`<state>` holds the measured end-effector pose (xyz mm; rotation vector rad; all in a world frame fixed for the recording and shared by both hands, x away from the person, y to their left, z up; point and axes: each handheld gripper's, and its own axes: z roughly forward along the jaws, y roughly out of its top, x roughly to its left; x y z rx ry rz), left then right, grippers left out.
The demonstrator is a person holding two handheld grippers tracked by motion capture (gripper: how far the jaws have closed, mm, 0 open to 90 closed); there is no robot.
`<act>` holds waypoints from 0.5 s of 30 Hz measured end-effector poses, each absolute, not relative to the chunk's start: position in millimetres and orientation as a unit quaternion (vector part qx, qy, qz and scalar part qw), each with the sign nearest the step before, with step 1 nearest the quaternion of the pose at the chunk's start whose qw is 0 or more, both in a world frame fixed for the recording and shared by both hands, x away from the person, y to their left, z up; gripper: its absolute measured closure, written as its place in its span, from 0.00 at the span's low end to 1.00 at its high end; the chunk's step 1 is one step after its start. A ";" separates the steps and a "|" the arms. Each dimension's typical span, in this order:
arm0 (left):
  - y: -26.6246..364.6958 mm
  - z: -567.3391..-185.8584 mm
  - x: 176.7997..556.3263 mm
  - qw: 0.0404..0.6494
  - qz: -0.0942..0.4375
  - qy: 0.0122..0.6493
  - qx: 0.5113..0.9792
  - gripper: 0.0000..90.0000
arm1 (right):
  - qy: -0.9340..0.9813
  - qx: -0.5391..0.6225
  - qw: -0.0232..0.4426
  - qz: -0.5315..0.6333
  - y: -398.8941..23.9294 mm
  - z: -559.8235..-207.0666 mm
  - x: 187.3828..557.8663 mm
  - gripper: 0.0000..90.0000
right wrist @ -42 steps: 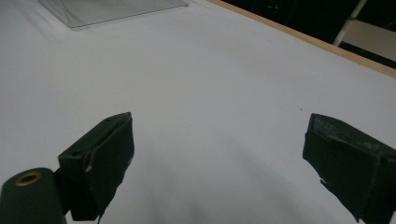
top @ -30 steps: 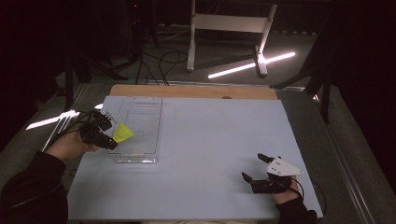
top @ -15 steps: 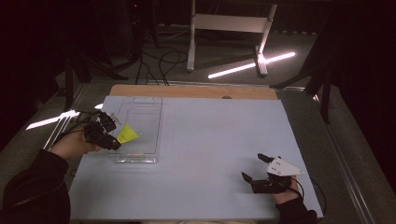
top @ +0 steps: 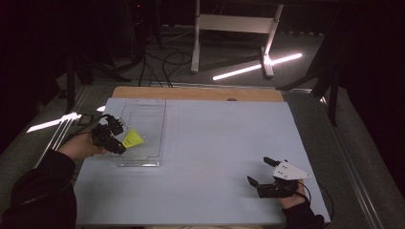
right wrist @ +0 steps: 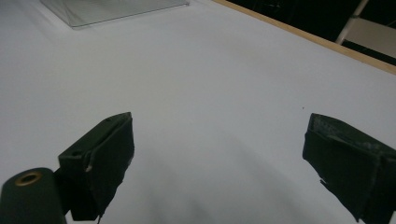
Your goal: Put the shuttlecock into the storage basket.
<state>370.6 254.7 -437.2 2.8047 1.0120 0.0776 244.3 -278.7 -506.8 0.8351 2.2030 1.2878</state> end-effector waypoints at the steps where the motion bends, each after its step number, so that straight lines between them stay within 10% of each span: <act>1: 254.7 -437.4 371.0 0.078 0.023 0.340 0.937 0.73 | 0.799 0.303 0.227 0.467 -278.6 -506.8 244.1 0.10; 15: 251.1 -437.7 377.3 0.072 0.019 0.359 0.931 0.68 | 0.799 0.302 0.228 0.467 -278.9 -506.8 244.3 0.10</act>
